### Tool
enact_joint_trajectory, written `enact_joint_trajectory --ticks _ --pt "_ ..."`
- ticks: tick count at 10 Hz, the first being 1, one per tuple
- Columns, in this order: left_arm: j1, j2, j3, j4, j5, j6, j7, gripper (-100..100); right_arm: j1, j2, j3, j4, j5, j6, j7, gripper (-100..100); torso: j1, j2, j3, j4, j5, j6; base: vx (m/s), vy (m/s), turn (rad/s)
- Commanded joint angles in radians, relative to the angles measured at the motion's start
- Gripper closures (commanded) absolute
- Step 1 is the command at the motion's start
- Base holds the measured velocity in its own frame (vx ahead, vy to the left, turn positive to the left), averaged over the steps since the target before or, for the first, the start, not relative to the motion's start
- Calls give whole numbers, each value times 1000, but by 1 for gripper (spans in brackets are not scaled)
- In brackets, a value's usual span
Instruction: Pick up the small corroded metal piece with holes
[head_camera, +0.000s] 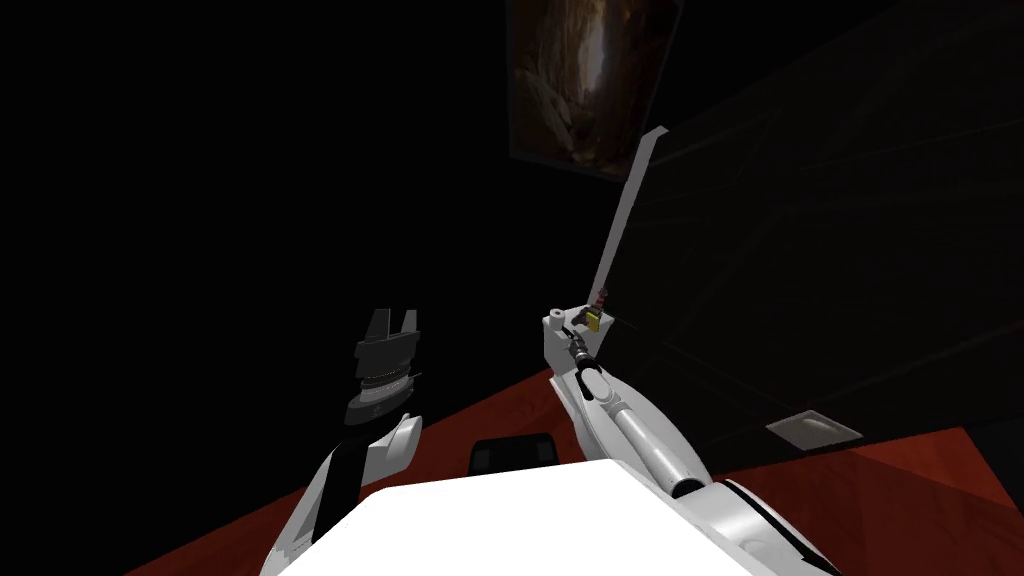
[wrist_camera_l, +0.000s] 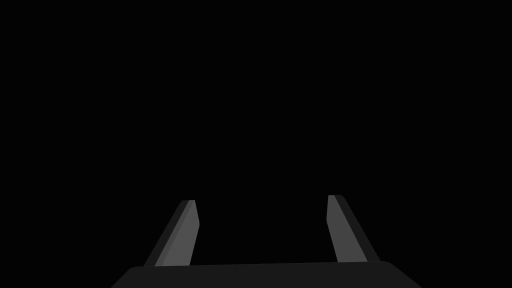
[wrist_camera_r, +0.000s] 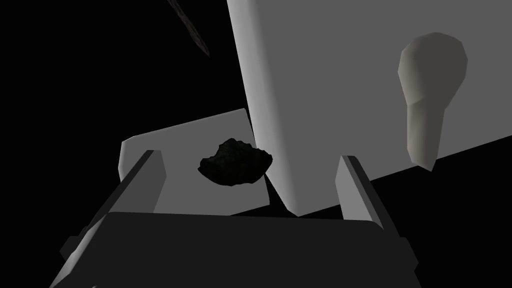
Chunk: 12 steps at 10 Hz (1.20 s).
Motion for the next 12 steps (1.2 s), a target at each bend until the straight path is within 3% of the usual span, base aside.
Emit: enact_joint_trajectory --ticks 1,2,3,4,6,7,8,9,11,12 --pt "0 0 0 0 0 0 0 0 34 -28 4 -11 -11 21 -45 -100 0 0 0 0 0 0 13 35 163" --pt "0 0 0 0 0 0 0 0 72 -70 9 -22 -34 56 -77 -100 0 0 0 0 0 1 26 57 278" --pt "0 0 0 0 0 0 0 0 87 -78 9 -22 -34 56 -92 -100 1 -1 0 0 0 0 21 42 137" --pt "0 0 0 0 0 0 0 0 111 -126 13 -32 -57 92 -139 -100 0 0 0 0 0 1 16 58 304" --pt "0 0 0 0 0 0 0 0 142 -129 13 -32 -57 92 -139 -100 0 0 0 0 0 1 14 24 61" --pt "0 0 0 0 0 0 0 0 181 -176 18 -43 -80 127 -185 -100 -1 0 0 0 0 1 14 35 321" --pt "0 0 0 0 0 0 0 0 195 -179 18 -43 -80 127 -185 -100 0 0 0 0 0 0 19 32 163" --pt "0 0 0 0 0 0 0 0 242 -217 22 -54 -103 162 -215 -100 0 0 0 0 0 1 25 49 289" --pt "0 0 0 0 0 0 0 0 249 -229 22 -54 -103 162 -232 -100 0 0 0 0 0 1 15 24 65" --pt "0 0 0 0 0 0 0 0 300 -273 26 -65 -126 198 -258 -100 -1 0 0 0 0 1 12 39 324"
